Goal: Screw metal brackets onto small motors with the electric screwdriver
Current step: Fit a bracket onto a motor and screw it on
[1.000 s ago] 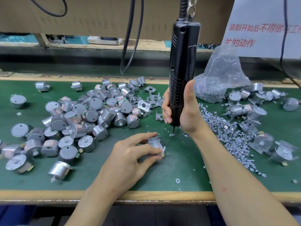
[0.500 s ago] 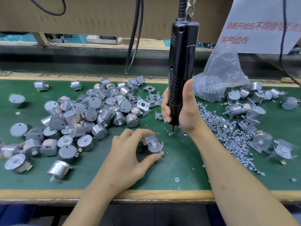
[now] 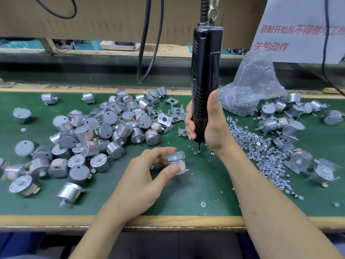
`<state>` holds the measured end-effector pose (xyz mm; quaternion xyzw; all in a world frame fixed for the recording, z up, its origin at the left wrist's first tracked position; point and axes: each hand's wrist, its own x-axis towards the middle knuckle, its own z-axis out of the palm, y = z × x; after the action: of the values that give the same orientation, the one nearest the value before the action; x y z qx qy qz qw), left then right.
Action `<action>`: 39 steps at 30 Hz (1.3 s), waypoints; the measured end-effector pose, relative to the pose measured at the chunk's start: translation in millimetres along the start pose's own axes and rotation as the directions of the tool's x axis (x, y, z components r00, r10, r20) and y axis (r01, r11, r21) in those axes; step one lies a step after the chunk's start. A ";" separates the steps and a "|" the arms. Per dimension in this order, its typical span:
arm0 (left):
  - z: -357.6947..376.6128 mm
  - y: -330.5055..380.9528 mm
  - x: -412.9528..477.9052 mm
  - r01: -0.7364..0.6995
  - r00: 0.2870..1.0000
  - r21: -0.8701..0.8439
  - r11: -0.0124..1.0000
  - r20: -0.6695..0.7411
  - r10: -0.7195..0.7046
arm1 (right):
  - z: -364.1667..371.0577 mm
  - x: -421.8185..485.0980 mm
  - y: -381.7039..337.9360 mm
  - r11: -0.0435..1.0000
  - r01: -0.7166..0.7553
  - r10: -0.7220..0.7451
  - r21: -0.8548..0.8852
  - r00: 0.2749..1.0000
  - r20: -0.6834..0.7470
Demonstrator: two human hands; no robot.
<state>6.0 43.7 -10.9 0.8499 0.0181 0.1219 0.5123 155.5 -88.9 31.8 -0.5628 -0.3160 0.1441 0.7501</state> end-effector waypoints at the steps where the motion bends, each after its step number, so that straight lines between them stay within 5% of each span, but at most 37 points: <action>1: 0.0 -0.2 -0.2 0.005 1.000 0.004 1.000 -0.001 -0.005 | -0.2 -0.1 -0.6 1.000 -0.002 0.002 -0.001 1.000 0.000; 9: 3.8 -0.4 -0.7 -0.063 0.996 0.320 0.945 0.084 0.038 | -1.3 0.7 -9.7 0.997 -0.005 0.004 0.080 1.000 0.020; 20: 4.7 3.4 -1.3 -0.144 0.988 0.359 0.922 0.104 0.113 | 11.3 -5.8 -15.5 0.981 -0.003 -0.031 0.194 0.984 0.176; 39: 7.7 4.5 1.2 -0.151 0.988 0.376 0.914 0.043 0.146 | 16.5 -5.3 1.2 0.995 -0.058 0.049 0.076 0.992 0.113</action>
<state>8.5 35.1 -10.2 0.9324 -0.0268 0.1489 0.3283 141.1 -79.1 31.8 -0.5321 -0.3358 0.2075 0.7490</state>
